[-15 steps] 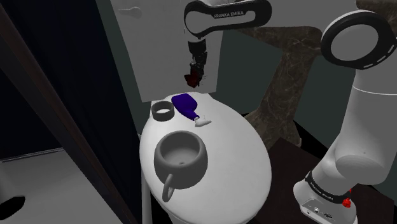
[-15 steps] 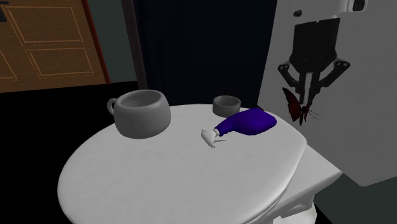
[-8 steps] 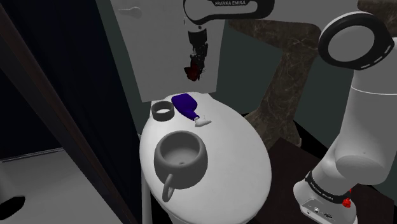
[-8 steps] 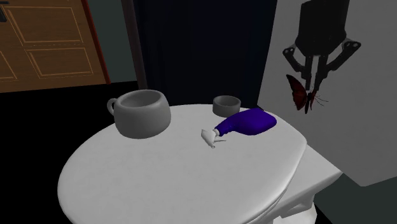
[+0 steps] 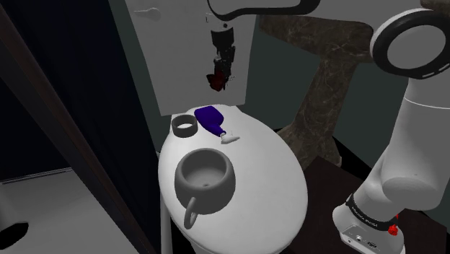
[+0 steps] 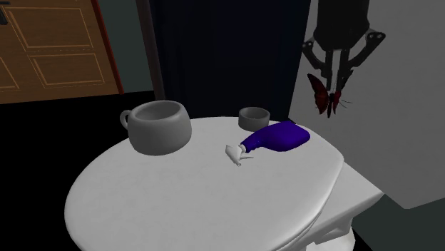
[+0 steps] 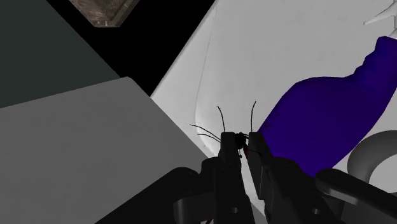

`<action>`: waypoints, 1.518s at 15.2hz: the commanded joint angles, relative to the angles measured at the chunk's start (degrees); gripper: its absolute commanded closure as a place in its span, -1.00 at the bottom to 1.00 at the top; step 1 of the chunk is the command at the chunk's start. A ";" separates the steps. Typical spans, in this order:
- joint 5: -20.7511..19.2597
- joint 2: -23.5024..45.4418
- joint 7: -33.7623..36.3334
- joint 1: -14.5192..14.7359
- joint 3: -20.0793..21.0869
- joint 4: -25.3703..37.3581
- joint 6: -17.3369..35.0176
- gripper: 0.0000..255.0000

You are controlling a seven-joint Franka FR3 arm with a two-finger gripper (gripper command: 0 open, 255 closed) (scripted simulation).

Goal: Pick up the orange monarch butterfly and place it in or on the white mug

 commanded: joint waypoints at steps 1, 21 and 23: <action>0.47 -3.26 2.48 1.13 0.91 -4.83 1.13 1.00; 5.46 -16.39 26.39 13.12 12.40 -22.28 1.86 1.00; 5.86 -16.40 29.07 14.43 13.81 -22.38 1.59 1.00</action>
